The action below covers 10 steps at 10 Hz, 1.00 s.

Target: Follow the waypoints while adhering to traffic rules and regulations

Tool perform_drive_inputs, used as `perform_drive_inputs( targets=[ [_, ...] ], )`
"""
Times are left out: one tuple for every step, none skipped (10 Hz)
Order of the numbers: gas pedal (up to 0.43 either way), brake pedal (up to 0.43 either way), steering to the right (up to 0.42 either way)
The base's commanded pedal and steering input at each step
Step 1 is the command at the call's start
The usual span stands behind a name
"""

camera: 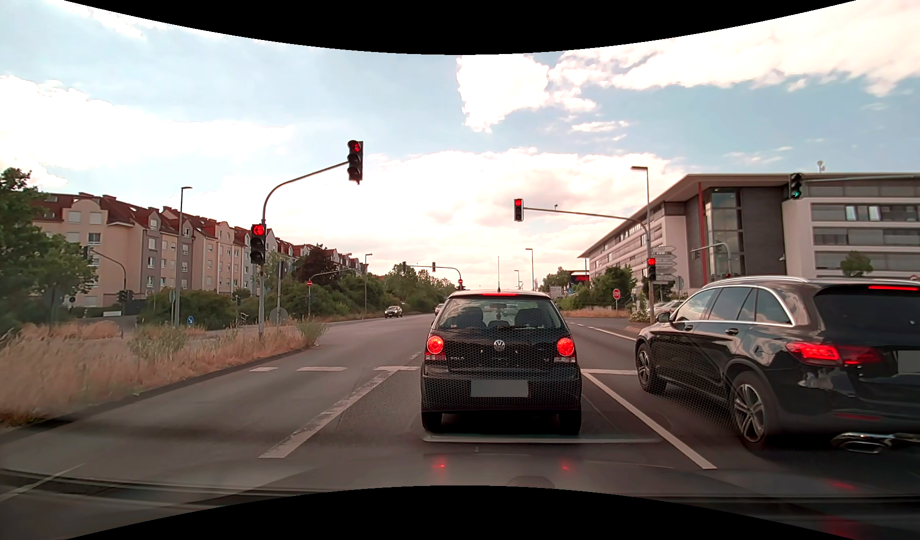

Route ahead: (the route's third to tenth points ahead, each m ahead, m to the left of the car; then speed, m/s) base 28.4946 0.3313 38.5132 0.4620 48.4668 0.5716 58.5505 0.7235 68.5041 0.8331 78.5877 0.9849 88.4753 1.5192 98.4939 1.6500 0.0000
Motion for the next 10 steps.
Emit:
perform_drive_inputs(
  targets=[
    [0.0,0.366,-0.002],
    [0.0,0.366,-0.002],
    [0.0,0.366,-0.002],
    [0.0,0.366,-0.003],
    [0.0,0.366,-0.003],
    [0.0,0.366,-0.003],
    [0.0,0.366,-0.003],
    [0.0,0.366,-0.002],
    [0.0,0.366,-0.002],
    [0.0,0.366,-0.002]
  ],
)
